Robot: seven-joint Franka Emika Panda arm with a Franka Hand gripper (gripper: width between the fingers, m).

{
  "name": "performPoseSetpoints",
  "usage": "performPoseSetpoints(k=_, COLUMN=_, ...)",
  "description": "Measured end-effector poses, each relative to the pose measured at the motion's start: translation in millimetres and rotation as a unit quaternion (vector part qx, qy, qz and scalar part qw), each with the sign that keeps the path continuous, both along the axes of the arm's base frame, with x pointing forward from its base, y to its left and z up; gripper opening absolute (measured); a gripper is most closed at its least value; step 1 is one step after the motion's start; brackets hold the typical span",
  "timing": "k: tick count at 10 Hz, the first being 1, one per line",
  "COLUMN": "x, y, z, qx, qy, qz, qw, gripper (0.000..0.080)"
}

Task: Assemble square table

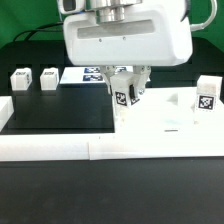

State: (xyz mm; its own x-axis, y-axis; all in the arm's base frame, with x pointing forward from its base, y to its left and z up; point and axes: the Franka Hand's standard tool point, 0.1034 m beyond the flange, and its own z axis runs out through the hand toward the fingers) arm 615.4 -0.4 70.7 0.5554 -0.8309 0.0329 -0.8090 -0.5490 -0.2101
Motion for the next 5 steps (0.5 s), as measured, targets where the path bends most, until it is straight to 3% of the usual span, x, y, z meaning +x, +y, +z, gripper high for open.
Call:
performPoseSetpoints(k=2, x=4.0, y=-3.8, z=-1.2, qx=0.058, qy=0.006, qz=-0.137, qw=0.989, gripper=0.0293)
performPoseSetpoints(k=3, x=3.1, y=-0.1, z=-1.4, qx=0.081, qy=0.017, qz=-0.225, qw=0.971, gripper=0.0294)
performPoseSetpoints(k=5, x=2.6, y=0.2, z=-1.5, qx=0.081, qy=0.016, qz=-0.221, qw=0.972, gripper=0.0297)
